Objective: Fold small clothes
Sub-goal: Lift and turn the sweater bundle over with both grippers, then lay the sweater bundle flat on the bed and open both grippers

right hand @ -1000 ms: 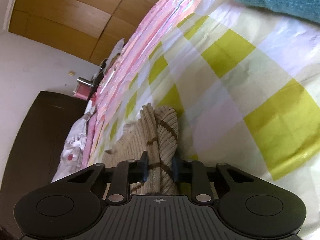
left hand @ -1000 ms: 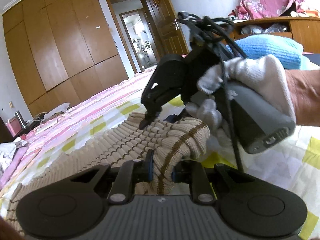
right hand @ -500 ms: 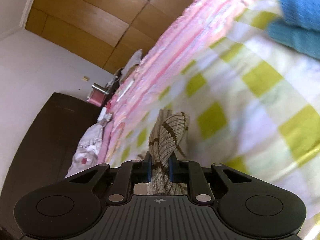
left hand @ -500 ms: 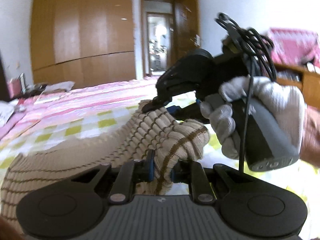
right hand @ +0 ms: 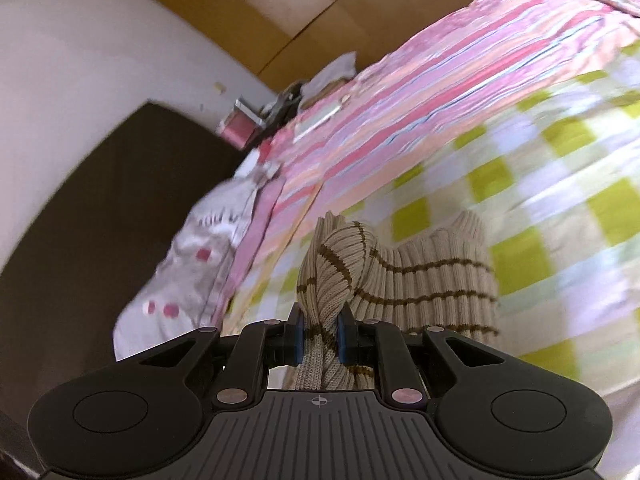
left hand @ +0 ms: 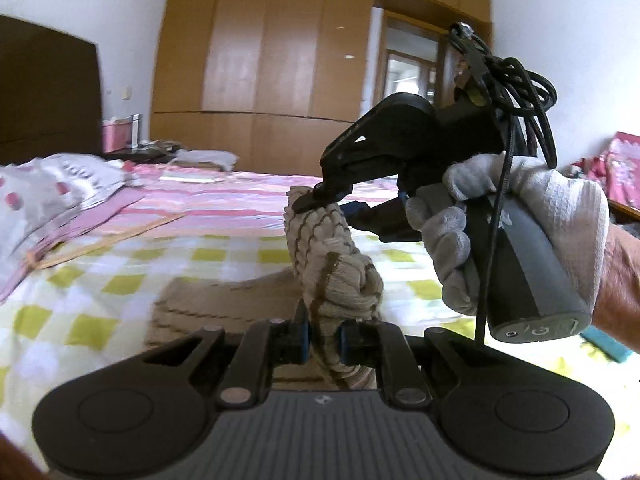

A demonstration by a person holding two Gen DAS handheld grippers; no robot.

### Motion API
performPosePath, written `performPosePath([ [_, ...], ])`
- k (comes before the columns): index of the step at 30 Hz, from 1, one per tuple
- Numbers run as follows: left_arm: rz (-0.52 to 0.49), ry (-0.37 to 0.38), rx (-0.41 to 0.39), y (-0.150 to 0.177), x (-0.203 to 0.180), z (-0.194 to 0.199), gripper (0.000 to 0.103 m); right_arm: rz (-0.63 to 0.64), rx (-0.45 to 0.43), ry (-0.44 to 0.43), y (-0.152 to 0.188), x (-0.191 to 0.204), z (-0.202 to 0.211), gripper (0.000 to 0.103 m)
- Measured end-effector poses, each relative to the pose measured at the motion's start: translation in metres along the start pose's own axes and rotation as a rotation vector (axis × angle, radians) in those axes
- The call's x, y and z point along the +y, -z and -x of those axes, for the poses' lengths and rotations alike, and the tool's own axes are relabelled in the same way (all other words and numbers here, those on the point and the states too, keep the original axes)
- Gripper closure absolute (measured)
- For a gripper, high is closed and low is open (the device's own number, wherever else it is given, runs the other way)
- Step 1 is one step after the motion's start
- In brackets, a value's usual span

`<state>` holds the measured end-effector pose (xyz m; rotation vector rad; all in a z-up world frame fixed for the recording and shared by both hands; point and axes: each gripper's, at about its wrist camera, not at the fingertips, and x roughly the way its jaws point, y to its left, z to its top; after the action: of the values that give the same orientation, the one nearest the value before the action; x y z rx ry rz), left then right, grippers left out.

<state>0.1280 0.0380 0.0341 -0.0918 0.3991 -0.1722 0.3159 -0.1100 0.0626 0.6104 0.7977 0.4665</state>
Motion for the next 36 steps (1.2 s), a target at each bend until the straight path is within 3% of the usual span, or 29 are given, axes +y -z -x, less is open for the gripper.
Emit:
performPosePath([
  [11, 0.015, -0.093, 0.069, 0.018, 0.058, 0.008, 0.082, 0.125, 0.143, 0.087, 0.049, 0.046, -0.079, 0.087],
  [20, 0.036, -0.141, 0.138, 0.027, 0.074, 0.019, 0.080, 0.168, 0.215, 0.108, 0.073, 0.059, -0.116, 0.085],
  [30, 0.060, -0.148, 0.184, 0.028, 0.081, 0.041, 0.075, 0.132, 0.240, 0.031, 0.070, 0.066, -0.109, 0.070],
  [36, 0.007, -0.195, 0.126, 0.013, 0.079, 0.062, 0.075, 0.181, 0.193, -0.010, 0.054, 0.072, -0.072, 0.070],
])
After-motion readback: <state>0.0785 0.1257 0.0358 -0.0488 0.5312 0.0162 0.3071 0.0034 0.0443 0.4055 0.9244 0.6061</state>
